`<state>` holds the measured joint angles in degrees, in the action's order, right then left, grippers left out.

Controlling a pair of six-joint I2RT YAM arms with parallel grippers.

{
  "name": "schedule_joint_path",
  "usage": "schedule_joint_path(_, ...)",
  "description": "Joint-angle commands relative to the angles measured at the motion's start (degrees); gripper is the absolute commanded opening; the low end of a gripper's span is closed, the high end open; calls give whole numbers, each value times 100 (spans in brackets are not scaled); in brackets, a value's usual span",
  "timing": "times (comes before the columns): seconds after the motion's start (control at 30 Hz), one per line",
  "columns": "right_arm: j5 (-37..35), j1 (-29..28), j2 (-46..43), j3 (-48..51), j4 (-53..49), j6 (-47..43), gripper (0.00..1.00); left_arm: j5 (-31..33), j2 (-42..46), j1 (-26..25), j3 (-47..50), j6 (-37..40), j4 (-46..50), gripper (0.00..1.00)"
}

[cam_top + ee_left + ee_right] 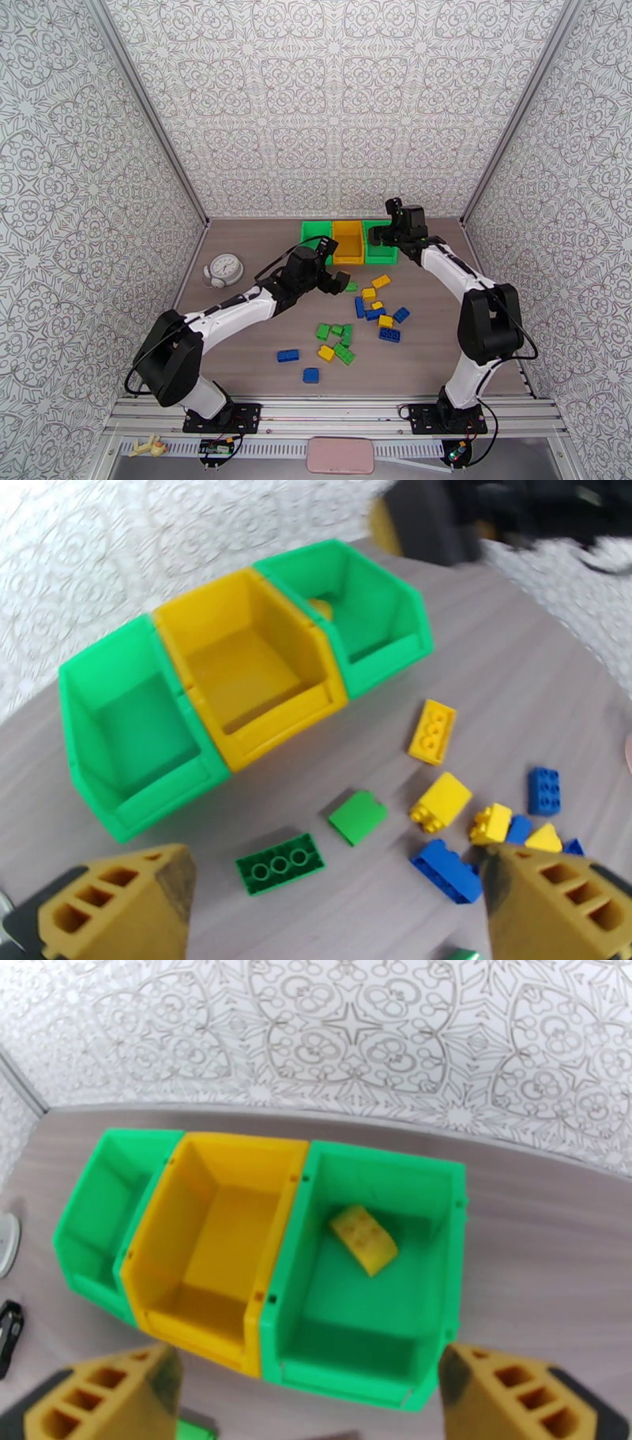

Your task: Sort the legos into containers by color

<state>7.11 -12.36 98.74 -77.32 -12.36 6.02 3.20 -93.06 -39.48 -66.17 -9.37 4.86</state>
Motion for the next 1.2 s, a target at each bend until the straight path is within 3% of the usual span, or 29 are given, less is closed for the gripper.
schedule_joint_path(0.0,185,23,-516,482,-57,-186,91,764,-413,-94,-652,-871,1693,100)
schedule_joint_path(0.17,82,24,-1199,1052,-273,-275,91,863,-1048,-70,-1391,-1318,2674,100)
schedule_joint_path(0.47,88,25,-1728,1578,-317,-98,91,745,-2124,57,-2422,-1563,3506,100)
schedule_joint_path(1.17,282,25,-1989,1681,-425,87,94,462,-3531,265,-3402,-1356,3601,94)
